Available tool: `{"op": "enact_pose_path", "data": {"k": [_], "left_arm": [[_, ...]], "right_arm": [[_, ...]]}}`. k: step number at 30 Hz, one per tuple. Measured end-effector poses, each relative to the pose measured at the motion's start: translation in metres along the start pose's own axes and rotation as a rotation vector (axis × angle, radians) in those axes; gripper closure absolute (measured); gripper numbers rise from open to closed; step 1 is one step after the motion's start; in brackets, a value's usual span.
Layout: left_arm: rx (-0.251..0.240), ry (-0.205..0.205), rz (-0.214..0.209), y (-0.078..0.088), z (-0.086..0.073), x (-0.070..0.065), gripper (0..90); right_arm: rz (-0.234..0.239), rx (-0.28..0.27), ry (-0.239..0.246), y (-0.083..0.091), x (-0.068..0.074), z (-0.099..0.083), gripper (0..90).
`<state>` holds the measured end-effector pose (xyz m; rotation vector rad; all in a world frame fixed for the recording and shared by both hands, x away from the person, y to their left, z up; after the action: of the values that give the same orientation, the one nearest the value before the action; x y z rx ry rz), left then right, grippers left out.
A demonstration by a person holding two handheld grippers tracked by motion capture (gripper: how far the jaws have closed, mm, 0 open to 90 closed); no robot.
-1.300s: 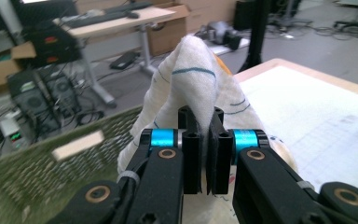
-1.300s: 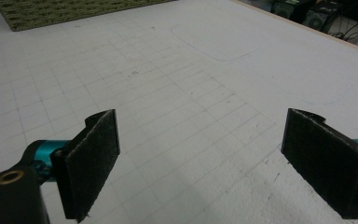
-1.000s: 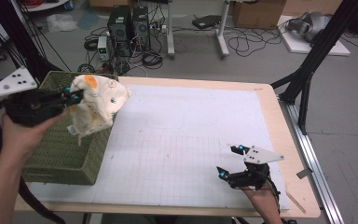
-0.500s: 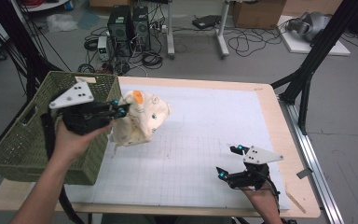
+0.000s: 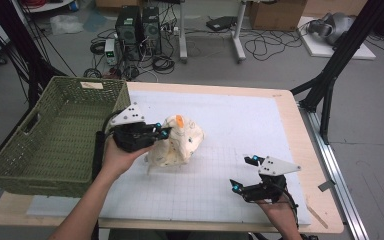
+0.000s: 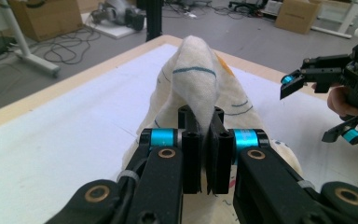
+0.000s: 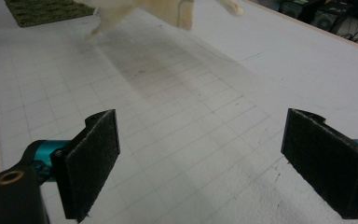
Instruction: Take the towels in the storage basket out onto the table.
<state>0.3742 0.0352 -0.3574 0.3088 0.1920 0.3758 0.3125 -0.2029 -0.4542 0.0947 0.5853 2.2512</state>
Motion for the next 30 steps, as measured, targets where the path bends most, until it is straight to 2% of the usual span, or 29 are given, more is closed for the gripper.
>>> {"op": "enact_pose_path", "data": {"k": [7, 15, 17, 20, 24, 30], "left_arm": [[0.032, 0.038, -0.014, -0.034, -0.021, 0.012, 85.1], [0.087, 0.076, 0.012, -0.070, -0.046, 0.030, 82.9], [0.080, 0.095, 0.017, -0.076, -0.049, 0.033, 82.1], [0.088, 0.104, 0.024, -0.081, -0.054, 0.037, 79.9], [0.107, 0.112, 0.032, -0.082, -0.058, 0.041, 71.3], [0.116, 0.100, 0.047, -0.071, -0.055, 0.041, 57.3]], "right_arm": [[0.010, 0.002, 0.010, -0.007, 0.003, 0.002, 10.6], [0.031, 0.018, 0.019, -0.020, 0.010, 0.005, 10.7], [0.026, 0.021, 0.024, -0.023, 0.011, 0.006, 10.7], [0.020, 0.021, 0.026, -0.026, 0.012, 0.008, 12.5], [0.024, 0.022, 0.034, -0.032, 0.016, 0.012, 18.7], [0.051, 0.033, 0.101, -0.046, 0.031, 0.017, 30.2]]}}
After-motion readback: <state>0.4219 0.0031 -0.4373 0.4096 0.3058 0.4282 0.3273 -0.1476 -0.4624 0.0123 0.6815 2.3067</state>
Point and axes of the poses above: each handheld gripper's, and its own axes: y roughly backward along the jaws, z roughly out of its top, x roughly to its left, the point moved 10 cm from there along -y, roughly forward along the jaws, and after that the axes turned 10 degrees about -z, right-handed, at the moved point
